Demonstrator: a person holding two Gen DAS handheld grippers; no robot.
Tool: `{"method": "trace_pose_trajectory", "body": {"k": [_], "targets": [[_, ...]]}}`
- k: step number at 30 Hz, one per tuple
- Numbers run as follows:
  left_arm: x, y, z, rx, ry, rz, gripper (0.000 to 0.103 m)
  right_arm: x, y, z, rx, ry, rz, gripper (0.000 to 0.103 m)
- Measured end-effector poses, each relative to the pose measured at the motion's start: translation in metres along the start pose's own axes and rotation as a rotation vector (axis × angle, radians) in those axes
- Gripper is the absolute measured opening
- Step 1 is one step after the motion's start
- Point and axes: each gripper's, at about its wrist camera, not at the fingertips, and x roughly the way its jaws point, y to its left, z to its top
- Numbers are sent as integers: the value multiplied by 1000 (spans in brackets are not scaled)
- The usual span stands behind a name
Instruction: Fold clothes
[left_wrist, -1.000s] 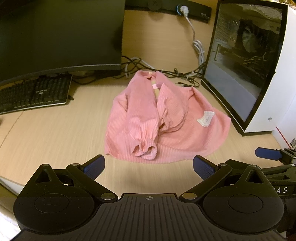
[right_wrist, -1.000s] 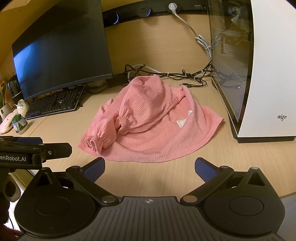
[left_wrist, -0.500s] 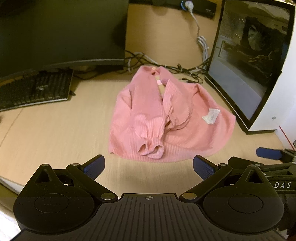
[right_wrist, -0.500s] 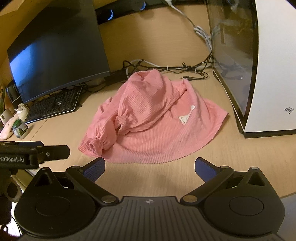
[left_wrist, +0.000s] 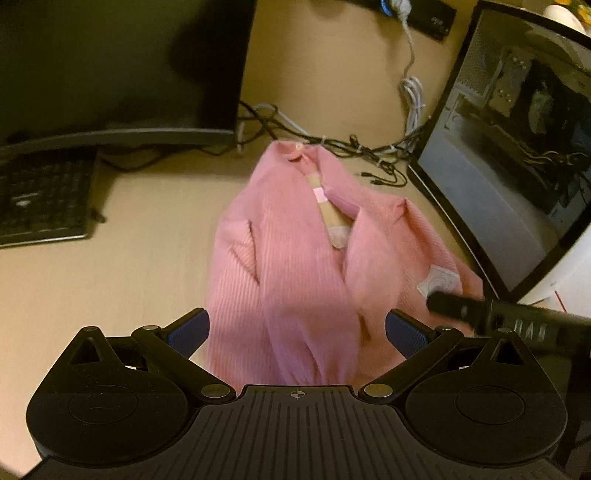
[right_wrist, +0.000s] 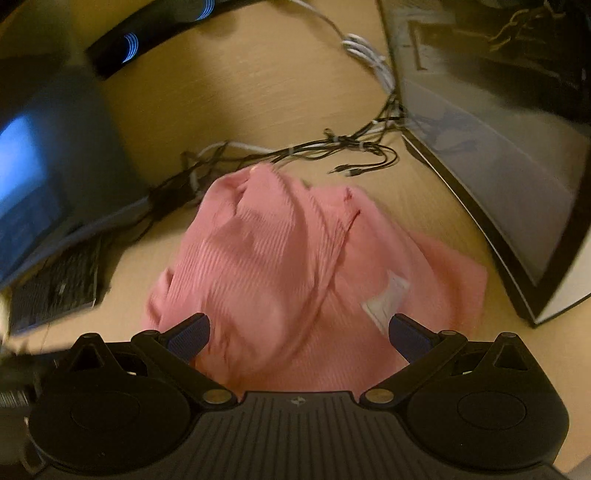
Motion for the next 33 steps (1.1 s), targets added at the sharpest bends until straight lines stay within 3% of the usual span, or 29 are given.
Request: {"method": "trace_pose_trajectory", "body": {"k": [5, 11, 14, 18, 21, 24, 33], "targets": [[30, 24, 25, 5, 71, -81, 103, 32, 0, 9, 129, 52, -12, 103], [57, 39, 44, 24, 145, -200, 103, 64, -11, -7, 349, 127, 8, 103], [74, 38, 44, 43, 167, -263, 103, 62, -18, -15, 401, 117, 27, 103], [99, 34, 36, 53, 226, -275, 103, 58, -22, -19, 412, 113, 81, 103], [110, 40, 24, -7, 280, -296, 103, 55, -23, -25, 407, 137, 166, 103], [104, 43, 13, 14, 232, -290, 103, 55, -18, -30, 299, 171, 253, 103], [53, 60, -35, 7, 278, -267, 103, 16, -20, -66, 127, 254, 365, 103]]}}
